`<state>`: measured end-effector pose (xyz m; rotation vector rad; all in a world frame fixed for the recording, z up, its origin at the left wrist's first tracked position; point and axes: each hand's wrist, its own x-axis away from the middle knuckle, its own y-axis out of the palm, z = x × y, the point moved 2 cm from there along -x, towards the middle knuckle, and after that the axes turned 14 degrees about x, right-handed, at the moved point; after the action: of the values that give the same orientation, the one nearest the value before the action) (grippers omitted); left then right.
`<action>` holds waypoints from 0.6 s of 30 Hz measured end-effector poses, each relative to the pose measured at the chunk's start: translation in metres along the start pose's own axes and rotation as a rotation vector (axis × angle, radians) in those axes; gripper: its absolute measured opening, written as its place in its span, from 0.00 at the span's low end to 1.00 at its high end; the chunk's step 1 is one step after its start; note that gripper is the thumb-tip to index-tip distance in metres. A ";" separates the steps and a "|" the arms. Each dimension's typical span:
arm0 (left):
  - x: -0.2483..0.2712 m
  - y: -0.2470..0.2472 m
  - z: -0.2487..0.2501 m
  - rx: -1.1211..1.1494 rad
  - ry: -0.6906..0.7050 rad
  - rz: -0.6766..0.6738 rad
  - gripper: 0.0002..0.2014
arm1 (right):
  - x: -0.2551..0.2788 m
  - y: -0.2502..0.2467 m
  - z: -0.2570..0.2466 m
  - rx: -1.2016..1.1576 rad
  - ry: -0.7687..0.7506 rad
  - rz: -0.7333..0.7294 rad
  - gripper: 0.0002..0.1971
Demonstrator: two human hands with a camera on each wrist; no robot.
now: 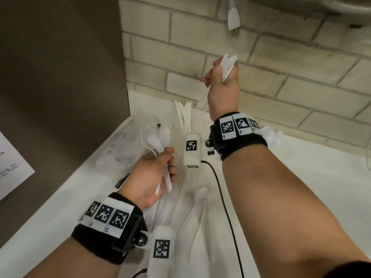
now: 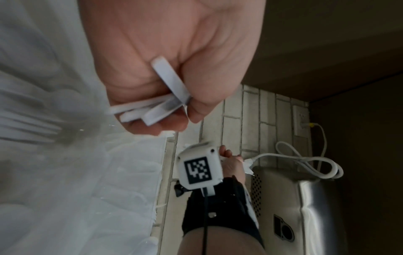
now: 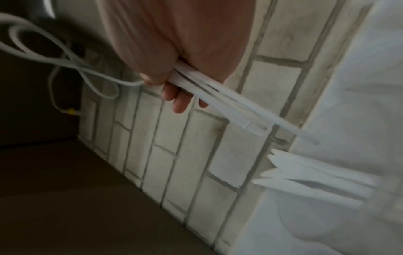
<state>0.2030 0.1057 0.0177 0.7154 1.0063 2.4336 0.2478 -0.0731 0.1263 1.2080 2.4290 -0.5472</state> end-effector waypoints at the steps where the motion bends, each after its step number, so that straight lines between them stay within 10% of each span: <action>1: -0.003 -0.004 0.001 -0.009 0.011 0.011 0.02 | -0.002 0.008 0.007 0.003 0.011 -0.022 0.05; 18: -0.022 -0.015 -0.004 0.041 0.008 0.027 0.04 | -0.008 0.040 0.073 0.230 0.128 -0.268 0.04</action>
<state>0.2209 0.1018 -0.0024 0.7374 1.0587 2.4472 0.2955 -0.0924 0.0604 1.0342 2.7171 -0.8720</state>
